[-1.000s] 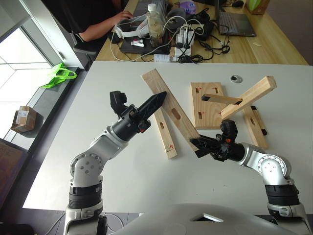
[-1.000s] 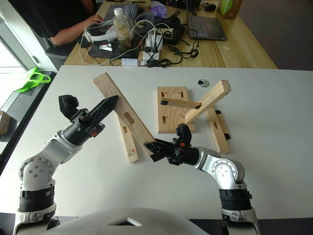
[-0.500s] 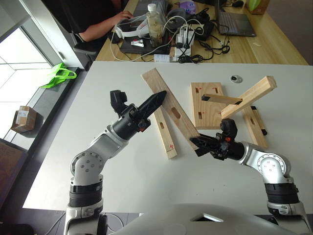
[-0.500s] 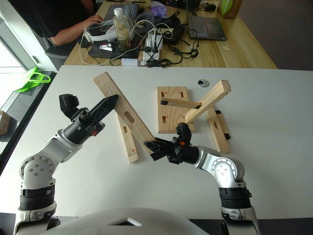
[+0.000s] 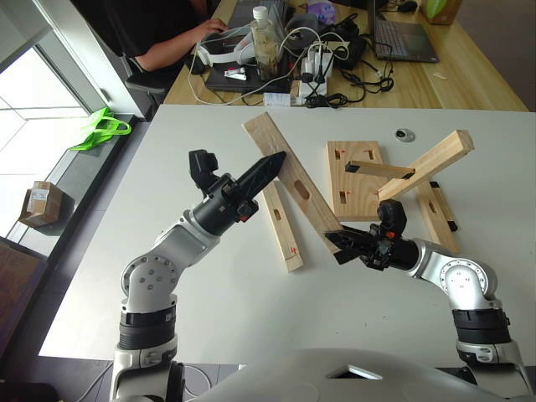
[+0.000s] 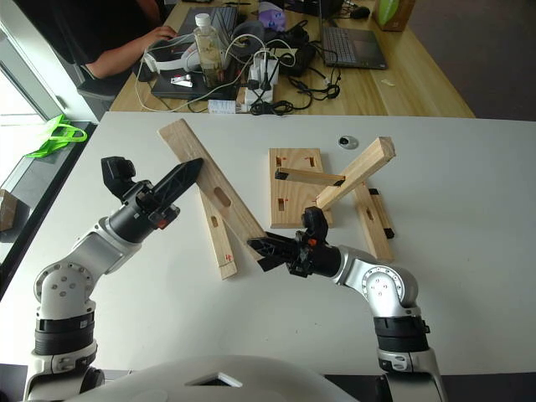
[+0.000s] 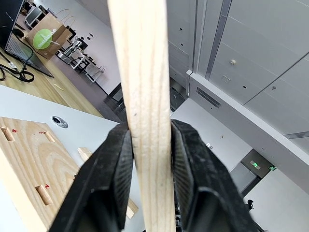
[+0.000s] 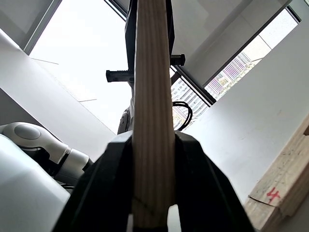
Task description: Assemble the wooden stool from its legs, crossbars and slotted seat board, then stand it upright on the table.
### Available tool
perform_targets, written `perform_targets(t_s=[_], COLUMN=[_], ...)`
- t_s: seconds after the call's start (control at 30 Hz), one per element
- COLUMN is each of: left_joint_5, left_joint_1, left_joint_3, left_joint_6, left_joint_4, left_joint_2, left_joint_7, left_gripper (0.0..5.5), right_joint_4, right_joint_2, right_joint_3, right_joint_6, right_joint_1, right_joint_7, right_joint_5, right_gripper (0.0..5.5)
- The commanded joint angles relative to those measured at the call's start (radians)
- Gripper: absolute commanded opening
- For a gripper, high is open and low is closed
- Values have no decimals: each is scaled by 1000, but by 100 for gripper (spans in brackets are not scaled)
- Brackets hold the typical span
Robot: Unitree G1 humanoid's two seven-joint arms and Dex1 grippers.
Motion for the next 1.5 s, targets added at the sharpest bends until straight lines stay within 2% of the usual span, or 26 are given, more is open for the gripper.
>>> perform_targets(t_s=[0.03,1.5], left_joint_5=[37,55], left_joint_1=[-3,-16], left_joint_3=[-53,-18], left_joint_6=[63,116], left_joint_4=[-9,1], left_joint_2=[16,-5], left_joint_7=[-27,-33], left_gripper=[122,122], right_joint_4=[20,29], right_joint_2=[13,24], right_joint_3=[-22,-14], right_joint_6=[-44,-49], right_joint_1=[-63,-74], right_joint_7=[-42,-36], right_joint_5=[-25,-30], right_gripper=[101,101])
